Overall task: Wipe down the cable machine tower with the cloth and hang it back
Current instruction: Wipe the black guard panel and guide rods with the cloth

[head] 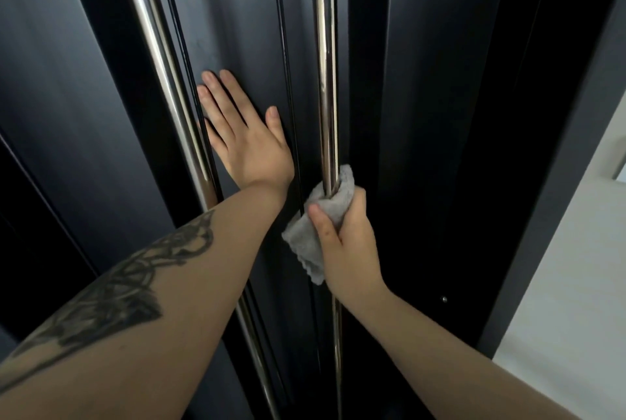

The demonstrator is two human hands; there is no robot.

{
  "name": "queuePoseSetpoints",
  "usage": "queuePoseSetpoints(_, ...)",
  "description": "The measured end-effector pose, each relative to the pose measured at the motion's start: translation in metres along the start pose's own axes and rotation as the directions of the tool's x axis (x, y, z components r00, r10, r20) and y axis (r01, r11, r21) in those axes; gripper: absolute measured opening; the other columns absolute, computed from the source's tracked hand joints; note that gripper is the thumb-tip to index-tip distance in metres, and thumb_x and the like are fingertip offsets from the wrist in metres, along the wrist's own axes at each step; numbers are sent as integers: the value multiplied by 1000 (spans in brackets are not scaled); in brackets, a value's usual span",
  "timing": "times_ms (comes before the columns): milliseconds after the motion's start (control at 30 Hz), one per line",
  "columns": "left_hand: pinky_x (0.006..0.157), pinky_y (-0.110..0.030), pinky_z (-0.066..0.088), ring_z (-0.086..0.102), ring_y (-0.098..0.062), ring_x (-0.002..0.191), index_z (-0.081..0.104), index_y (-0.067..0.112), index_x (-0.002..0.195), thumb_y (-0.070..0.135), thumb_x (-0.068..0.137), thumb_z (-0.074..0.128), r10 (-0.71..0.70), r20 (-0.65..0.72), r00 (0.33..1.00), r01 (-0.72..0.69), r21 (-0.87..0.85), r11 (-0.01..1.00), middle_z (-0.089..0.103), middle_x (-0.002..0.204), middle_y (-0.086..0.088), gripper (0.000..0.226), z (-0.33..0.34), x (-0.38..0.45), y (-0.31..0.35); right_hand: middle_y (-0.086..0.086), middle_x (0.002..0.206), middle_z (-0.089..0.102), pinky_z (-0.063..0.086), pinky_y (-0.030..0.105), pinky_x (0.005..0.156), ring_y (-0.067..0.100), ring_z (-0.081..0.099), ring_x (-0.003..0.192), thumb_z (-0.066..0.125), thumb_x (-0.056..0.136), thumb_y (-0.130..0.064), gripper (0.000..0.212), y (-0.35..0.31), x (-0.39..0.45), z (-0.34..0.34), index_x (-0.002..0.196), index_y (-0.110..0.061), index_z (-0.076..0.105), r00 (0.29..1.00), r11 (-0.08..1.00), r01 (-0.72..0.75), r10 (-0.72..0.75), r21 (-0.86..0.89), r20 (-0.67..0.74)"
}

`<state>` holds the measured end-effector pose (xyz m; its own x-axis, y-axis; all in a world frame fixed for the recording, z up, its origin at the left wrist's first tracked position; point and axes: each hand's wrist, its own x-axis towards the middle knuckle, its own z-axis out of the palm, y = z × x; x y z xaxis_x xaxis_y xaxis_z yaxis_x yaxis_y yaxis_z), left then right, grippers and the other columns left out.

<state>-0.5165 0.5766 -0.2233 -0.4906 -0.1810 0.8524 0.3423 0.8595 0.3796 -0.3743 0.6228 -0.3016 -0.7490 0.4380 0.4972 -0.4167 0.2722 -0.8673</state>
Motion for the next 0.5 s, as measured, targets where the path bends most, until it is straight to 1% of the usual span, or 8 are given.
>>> queuePoseSetpoints(67,112,-33,-13,-3,-27,151,-1,8,156,39,103,24,5,12,1000,-5,1,1000,-2,164,-12,66,-2,1,0,-6,90,66,59,40,65,13,68,78,53,94,-33,24,4,-4,0,115,-40,44,1000,1000,-9,9,12,8)
queuePoseSetpoints(133,110,-30,-19,-4,-26,151,-1,9,156,40,103,23,6,6,1000,-6,2,1000,-2,164,-12,65,-2,1,-1,-6,84,68,58,44,63,16,67,72,52,95,-26,32,32,-27,-3,106,-56,46,988,991,-135,132,23,85)
queuePoseSetpoints(167,109,-27,-24,-3,-26,151,0,9,156,40,103,22,8,-3,1000,-8,3,1000,-2,164,-12,65,-2,1,-2,-6,81,68,56,41,63,17,66,71,51,96,-23,38,48,-43,-4,105,-59,46,974,981,-193,190,8,122)
queuePoseSetpoints(200,107,-25,-28,-3,-26,151,0,8,156,40,103,20,12,-11,1000,-11,4,1000,-1,164,-12,64,-2,1,-2,-4,81,68,56,37,64,17,66,72,49,97,-20,38,59,-57,-5,109,-56,45,960,972,-236,236,-18,149)
queuePoseSetpoints(267,106,-23,-30,-2,-26,151,1,8,156,39,103,19,20,-26,999,-20,9,1000,0,164,-12,64,-1,1,-3,-1,79,68,55,26,66,14,67,74,46,98,-19,25,71,-68,-6,113,-39,47,944,958,-282,287,-52,162)
queuePoseSetpoints(300,106,-23,-31,-1,-26,151,1,8,156,39,103,19,23,-28,999,-23,8,1000,0,164,-12,64,0,1,-3,-2,79,67,55,25,67,13,67,75,47,98,-20,21,69,-63,-6,113,-34,48,947,958,-283,287,-48,146)
queuePoseSetpoints(400,107,-24,-30,-2,-27,151,1,7,156,39,103,19,28,-25,999,-28,-9,1000,0,164,-13,64,2,1,-2,-2,85,67,58,35,71,15,69,78,53,94,-28,28,28,-25,-4,121,-26,45,989,992,-114,118,-51,86)
queuePoseSetpoints(500,107,-24,-29,-2,-27,151,1,7,156,40,103,21,21,-27,999,-21,-6,1000,0,164,-13,65,3,1,-2,-6,83,64,58,30,65,9,68,75,54,93,-30,22,-15,12,-5,113,-24,45,998,994,60,-58,-86,32)
